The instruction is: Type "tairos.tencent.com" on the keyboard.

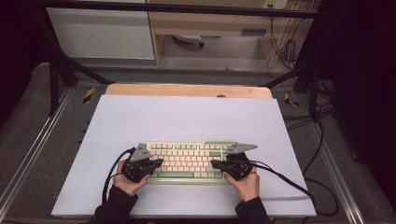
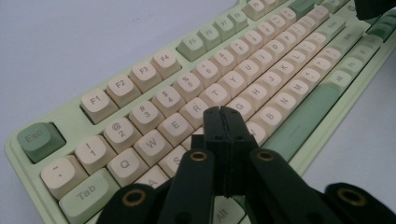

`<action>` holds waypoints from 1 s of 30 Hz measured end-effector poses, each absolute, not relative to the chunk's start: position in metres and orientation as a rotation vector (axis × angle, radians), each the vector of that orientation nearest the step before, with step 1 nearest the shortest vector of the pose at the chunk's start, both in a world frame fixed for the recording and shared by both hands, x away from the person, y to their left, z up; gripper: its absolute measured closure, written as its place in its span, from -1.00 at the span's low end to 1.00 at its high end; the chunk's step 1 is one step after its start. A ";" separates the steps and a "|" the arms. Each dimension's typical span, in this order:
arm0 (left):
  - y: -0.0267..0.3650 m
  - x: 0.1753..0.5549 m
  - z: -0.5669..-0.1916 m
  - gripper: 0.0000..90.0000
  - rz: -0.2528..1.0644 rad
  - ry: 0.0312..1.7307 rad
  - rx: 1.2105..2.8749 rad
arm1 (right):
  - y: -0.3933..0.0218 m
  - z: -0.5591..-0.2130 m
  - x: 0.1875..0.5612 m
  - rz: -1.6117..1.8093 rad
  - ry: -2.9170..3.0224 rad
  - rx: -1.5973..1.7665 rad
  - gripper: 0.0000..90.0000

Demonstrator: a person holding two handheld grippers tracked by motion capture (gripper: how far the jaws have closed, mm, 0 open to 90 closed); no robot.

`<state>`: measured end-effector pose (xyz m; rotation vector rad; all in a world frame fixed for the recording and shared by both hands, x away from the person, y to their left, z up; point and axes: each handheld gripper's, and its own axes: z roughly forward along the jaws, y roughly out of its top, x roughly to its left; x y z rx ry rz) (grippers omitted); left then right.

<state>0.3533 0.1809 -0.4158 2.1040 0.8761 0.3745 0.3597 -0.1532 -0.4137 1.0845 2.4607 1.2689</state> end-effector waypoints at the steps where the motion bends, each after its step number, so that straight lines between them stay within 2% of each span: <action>1: 0.181 0.354 -0.415 1.00 0.374 0.879 2.101 | -0.153 -0.414 0.360 1.269 2.460 1.083 1.00; 30: 0.179 0.373 -0.425 1.00 0.425 0.952 2.086 | -0.152 -0.415 0.360 1.271 2.465 1.084 1.00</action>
